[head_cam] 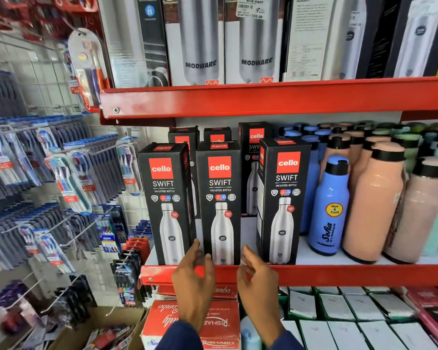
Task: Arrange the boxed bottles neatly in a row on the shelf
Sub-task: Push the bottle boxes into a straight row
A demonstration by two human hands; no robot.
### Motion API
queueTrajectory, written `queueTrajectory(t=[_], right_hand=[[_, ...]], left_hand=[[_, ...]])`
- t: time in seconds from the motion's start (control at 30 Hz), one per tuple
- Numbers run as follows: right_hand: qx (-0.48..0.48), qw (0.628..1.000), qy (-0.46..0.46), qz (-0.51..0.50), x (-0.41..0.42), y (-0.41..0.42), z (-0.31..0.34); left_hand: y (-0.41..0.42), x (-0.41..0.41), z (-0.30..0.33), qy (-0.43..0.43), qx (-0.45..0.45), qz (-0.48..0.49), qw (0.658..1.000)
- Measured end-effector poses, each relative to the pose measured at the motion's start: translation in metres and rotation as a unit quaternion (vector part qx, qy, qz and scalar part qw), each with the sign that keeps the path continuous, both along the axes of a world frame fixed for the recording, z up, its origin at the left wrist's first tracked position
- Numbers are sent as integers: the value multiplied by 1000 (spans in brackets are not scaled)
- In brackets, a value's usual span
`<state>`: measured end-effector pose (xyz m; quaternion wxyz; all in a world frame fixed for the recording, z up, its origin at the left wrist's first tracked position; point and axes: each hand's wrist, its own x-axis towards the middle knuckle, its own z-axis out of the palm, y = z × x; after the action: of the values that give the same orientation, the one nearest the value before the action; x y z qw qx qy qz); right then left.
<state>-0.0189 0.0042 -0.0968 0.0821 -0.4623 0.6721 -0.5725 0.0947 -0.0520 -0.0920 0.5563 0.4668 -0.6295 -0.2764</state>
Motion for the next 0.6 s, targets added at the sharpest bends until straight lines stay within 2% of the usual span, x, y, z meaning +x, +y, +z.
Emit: queueTrajectory(t=[0.13, 0.23, 0.33, 0.43, 0.6], right_hand=[[-110, 991, -15, -72, -18, 20, 4], [-168, 976, -42, -135, -44, 32, 3], [-176, 968, -67, -167, -77, 34, -1], [-151, 973, -52, -167, -108, 32, -3], [-68, 993, -49, -87, -137, 27, -7]], left_hand=[[11, -12, 5, 12, -120, 9, 993], [20, -33, 11, 13, -147, -28, 989], [28, -59, 11, 12, -103, -80, 991], [30, -82, 4, -12, -38, -109, 993], [34, -108, -2, -43, 35, -131, 990]])
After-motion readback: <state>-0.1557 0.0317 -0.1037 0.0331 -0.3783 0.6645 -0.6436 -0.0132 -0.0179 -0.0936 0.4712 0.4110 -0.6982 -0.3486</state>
